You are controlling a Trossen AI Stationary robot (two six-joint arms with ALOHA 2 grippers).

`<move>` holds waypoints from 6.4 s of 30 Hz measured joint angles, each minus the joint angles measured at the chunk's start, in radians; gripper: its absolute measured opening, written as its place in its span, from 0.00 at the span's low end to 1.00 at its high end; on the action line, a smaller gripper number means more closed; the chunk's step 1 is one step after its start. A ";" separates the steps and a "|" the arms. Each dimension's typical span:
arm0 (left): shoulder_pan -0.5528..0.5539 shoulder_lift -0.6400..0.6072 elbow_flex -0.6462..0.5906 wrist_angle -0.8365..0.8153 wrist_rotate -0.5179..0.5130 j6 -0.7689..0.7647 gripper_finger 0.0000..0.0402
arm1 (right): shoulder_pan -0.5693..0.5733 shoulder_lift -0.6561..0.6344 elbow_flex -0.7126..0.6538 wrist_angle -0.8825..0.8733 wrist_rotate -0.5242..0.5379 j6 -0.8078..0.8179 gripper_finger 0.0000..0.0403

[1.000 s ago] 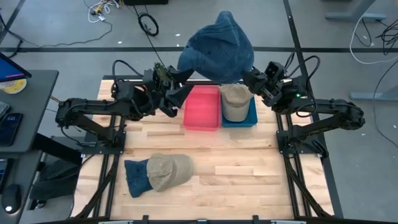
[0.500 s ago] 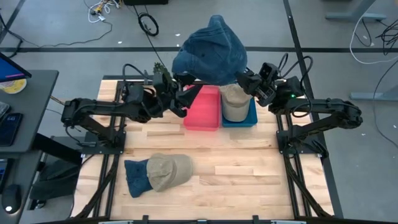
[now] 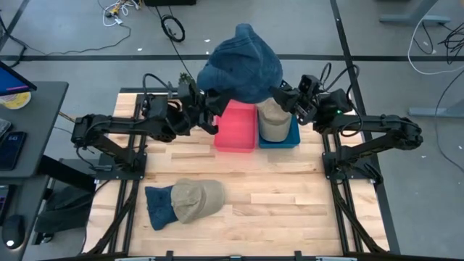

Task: Pick & Place hat
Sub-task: Put the right blue cap into the pink bin

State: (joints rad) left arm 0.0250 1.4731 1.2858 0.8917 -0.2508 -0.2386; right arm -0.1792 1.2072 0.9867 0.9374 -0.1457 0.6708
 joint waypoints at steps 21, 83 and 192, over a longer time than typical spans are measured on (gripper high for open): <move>-0.002 -0.042 0.000 -0.147 0.269 -0.012 0.03 | -0.014 -0.049 0.000 -0.144 -0.301 0.159 0.61; 0.020 -0.215 0.000 -0.818 0.569 0.090 0.21 | 0.025 -0.052 0.000 -0.373 -0.643 0.101 0.03; -0.252 0.099 0.129 -1.171 -0.659 0.808 0.44 | -0.336 0.249 -0.429 0.334 -0.280 1.043 0.01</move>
State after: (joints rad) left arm -0.2270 1.5720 1.4147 -0.2797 -0.9096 0.5693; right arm -0.5156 1.4567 0.5579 1.2716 -0.4255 1.7134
